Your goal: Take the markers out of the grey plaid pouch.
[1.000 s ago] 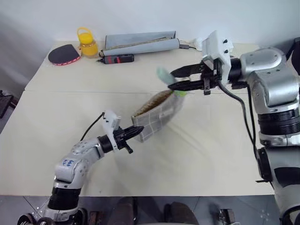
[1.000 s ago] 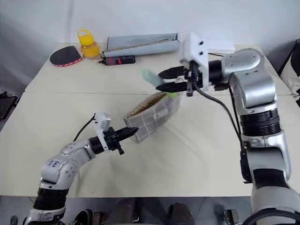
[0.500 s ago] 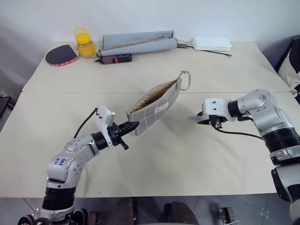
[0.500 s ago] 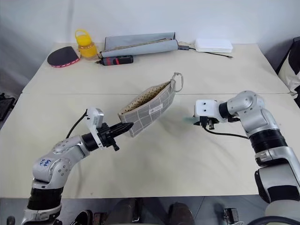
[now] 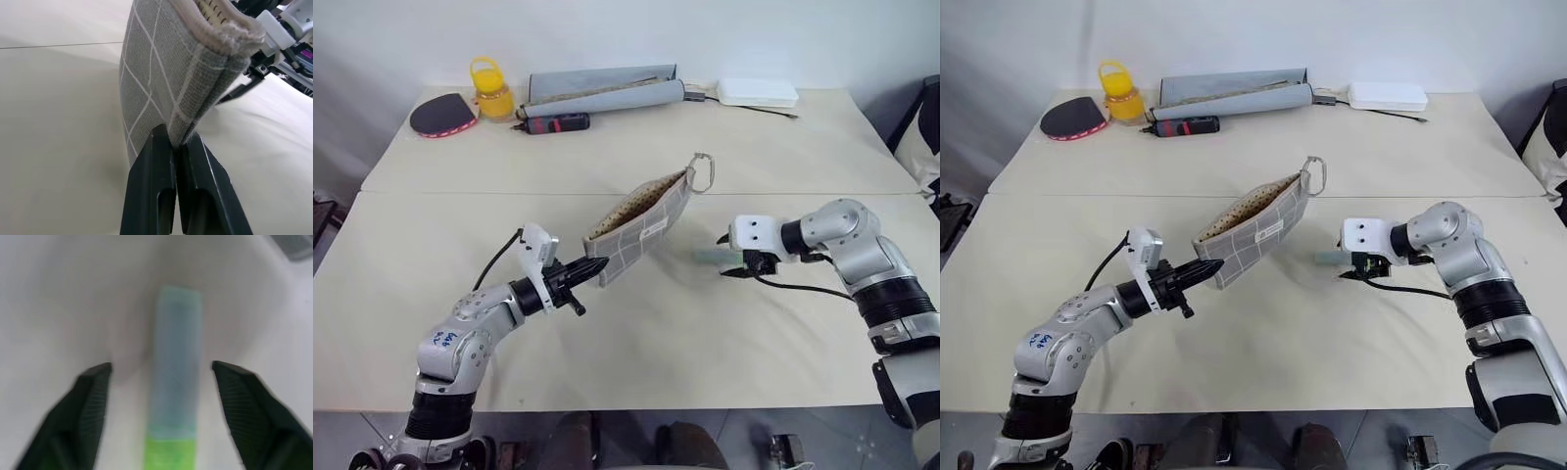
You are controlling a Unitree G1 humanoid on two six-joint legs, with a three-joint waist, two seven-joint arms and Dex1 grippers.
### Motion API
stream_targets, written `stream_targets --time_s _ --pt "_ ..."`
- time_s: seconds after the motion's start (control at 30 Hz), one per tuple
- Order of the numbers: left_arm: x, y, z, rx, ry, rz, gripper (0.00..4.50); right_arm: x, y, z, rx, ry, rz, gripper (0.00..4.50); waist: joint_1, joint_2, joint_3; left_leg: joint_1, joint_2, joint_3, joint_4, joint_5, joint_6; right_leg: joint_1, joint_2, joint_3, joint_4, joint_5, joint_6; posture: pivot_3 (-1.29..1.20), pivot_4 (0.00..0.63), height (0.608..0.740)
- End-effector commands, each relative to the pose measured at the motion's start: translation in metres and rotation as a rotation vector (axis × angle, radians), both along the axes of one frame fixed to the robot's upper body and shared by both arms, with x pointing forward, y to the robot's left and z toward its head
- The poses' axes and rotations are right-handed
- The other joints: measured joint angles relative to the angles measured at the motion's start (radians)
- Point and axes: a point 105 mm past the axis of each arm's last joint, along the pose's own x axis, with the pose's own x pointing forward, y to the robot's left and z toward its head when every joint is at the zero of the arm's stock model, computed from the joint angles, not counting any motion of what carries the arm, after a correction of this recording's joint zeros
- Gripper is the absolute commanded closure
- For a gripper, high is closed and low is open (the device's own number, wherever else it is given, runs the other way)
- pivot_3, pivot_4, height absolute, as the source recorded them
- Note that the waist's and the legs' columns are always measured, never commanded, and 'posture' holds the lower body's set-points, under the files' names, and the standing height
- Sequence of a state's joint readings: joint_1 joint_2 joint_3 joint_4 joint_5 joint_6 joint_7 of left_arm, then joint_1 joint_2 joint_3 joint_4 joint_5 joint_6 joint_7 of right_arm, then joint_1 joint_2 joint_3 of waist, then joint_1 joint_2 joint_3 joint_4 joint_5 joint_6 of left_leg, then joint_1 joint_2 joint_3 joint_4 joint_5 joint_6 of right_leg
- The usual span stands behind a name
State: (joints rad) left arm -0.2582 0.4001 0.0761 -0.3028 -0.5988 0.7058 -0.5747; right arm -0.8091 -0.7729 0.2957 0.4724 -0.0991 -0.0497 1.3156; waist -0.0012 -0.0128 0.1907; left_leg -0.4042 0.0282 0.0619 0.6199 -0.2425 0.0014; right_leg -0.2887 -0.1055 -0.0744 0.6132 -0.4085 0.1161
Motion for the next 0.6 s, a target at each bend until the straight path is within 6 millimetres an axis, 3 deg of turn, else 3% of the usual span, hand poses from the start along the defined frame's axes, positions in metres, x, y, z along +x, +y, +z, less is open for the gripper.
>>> stream_targets --time_s 0.03,0.13,0.27,0.37,0.43,0.53,0.6 --pt "-0.002 -0.004 0.012 -0.019 -0.056 -0.015 4.50 -0.011 0.020 0.068 0.255 -0.015 0.048 1.12 -0.001 0.002 0.001 0.000 0.000 0.000 0.000 0.000 0.000 0.000 0.000 0.000 0.000 0.000 0.000 0.00 0.150 0.740" --pt "-0.002 -0.005 0.012 -0.021 -0.056 -0.018 4.50 -0.032 0.044 0.100 0.373 0.030 0.155 1.30 -0.003 0.003 0.001 0.000 0.001 0.000 0.000 0.000 0.000 0.000 0.001 0.001 0.000 0.000 0.000 0.00 0.150 0.740" --pt "-0.002 -0.011 0.012 -0.024 -0.055 -0.036 4.50 -0.061 0.076 0.131 0.516 0.105 0.288 2.40 -0.001 0.002 0.001 0.000 0.002 -0.002 0.000 -0.001 -0.001 0.000 0.002 0.000 0.001 0.001 -0.001 0.00 0.150 0.740" --pt "-0.003 -0.014 0.011 -0.008 -0.055 -0.057 4.50 -0.056 0.095 0.151 0.590 -0.015 0.311 3.50 -0.001 0.002 0.001 0.000 0.002 -0.002 0.000 -0.001 -0.001 0.000 0.001 0.000 0.001 0.001 -0.001 0.00 0.150 0.740" --pt "-0.004 -0.015 0.012 0.004 -0.054 -0.064 4.50 -0.038 0.105 0.160 0.584 -0.201 0.292 4.28 -0.002 0.002 0.001 0.000 0.002 -0.001 0.000 -0.001 -0.001 0.000 0.001 0.000 0.001 0.001 -0.001 0.00 0.150 0.740" --pt "-0.006 -0.016 0.014 0.037 -0.058 -0.086 4.50 -0.019 0.112 0.139 0.400 -0.355 0.315 4.45 0.000 0.002 0.001 0.000 0.001 -0.001 0.000 -0.001 -0.001 -0.001 0.002 0.000 0.003 0.001 -0.001 0.00 0.150 0.740" --pt "-0.006 -0.017 0.017 0.059 -0.069 -0.095 4.50 -0.013 0.110 0.115 0.283 -0.357 0.344 4.45 0.000 0.001 0.001 0.000 0.001 -0.001 0.000 -0.001 -0.001 -0.001 0.002 0.001 0.003 0.001 -0.001 0.00 0.150 0.740"
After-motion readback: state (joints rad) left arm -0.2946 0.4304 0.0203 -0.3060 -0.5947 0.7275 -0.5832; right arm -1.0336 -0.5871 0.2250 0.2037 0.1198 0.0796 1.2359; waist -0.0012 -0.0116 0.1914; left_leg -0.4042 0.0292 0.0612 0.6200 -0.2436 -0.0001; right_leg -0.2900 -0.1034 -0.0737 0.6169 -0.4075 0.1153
